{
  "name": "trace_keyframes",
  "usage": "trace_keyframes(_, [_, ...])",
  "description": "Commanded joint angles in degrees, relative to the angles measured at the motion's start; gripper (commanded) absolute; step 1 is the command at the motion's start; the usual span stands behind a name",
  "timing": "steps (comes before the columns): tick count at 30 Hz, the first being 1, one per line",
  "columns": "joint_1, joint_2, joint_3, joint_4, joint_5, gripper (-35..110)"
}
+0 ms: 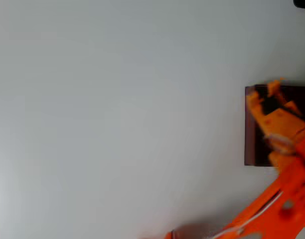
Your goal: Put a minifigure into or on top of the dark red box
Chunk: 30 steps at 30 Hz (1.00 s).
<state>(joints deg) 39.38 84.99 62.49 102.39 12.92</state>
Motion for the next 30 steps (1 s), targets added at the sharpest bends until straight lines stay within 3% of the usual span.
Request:
trace_keyframes(1, [-6.77, 26.10, 20.74, -2.90, 2.46, 24])
trace_keyframes(12, [-44.65, 81.65, 73.56, -21.71, 3.08, 23])
trace_keyframes(22, [-66.62, 107.40, 93.96, -23.73, -1.23, 13])
trace_keyframes(30, [-78.66, 110.48, 104.94, -25.31, -1.49, 0])
